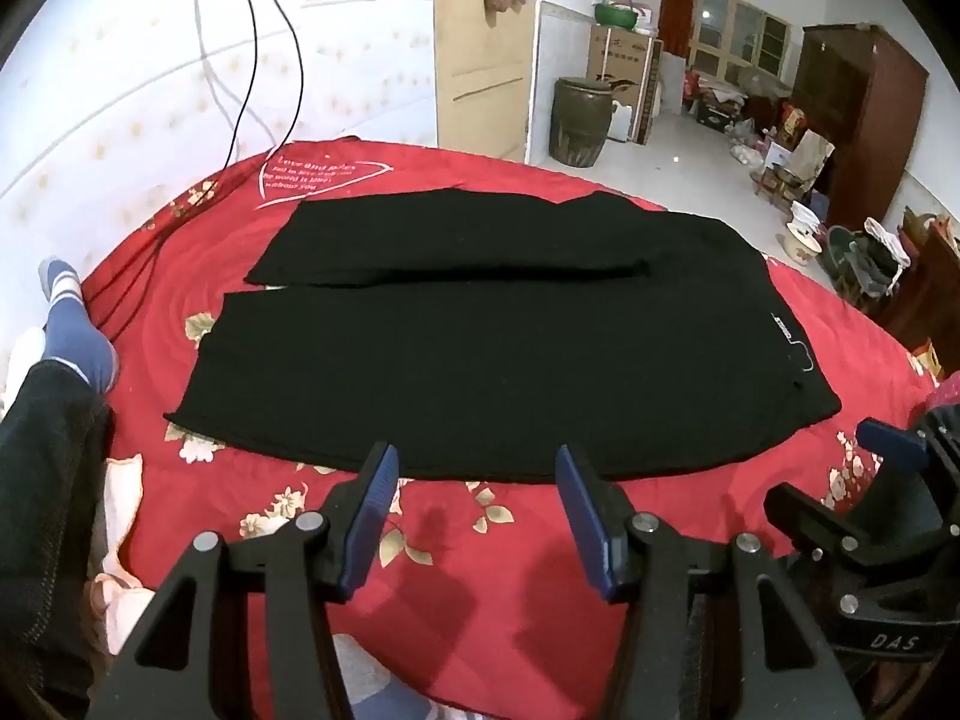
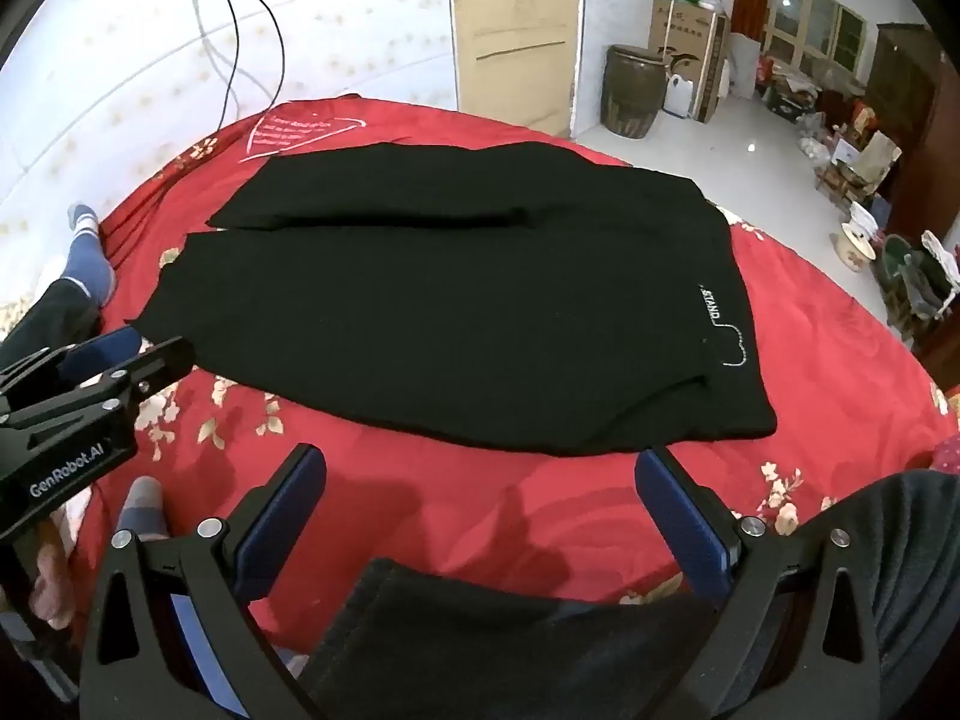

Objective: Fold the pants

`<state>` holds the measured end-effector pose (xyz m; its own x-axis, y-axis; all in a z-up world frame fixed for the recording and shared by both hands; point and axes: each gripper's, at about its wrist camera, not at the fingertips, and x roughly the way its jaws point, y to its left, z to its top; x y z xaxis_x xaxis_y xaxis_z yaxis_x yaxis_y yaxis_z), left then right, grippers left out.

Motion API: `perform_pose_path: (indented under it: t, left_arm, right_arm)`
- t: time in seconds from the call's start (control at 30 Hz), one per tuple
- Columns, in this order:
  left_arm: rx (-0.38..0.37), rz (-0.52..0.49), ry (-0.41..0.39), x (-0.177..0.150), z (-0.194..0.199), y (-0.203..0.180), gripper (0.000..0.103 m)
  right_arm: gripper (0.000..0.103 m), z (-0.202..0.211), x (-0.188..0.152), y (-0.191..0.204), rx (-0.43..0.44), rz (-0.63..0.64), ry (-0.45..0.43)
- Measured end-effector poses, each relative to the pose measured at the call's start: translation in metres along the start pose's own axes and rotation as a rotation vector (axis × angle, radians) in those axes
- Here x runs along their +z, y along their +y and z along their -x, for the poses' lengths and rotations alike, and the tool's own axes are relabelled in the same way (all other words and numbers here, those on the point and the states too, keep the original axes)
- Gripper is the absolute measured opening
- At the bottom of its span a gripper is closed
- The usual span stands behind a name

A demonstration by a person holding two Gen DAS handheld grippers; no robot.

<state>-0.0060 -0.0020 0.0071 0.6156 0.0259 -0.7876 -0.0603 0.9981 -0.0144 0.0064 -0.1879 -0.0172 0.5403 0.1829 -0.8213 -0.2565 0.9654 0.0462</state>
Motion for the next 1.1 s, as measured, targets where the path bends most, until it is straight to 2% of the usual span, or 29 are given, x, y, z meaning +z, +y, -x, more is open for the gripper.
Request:
perform_pose_path:
  t: [1.1]
  left_arm:
    - [0.005, -0.011, 0.023, -0.014, 0.001, -0.006, 0.058]
  right_arm:
    - [0.103, 0.003, -0.005, 0.000, 0.060, -0.042, 0.018]
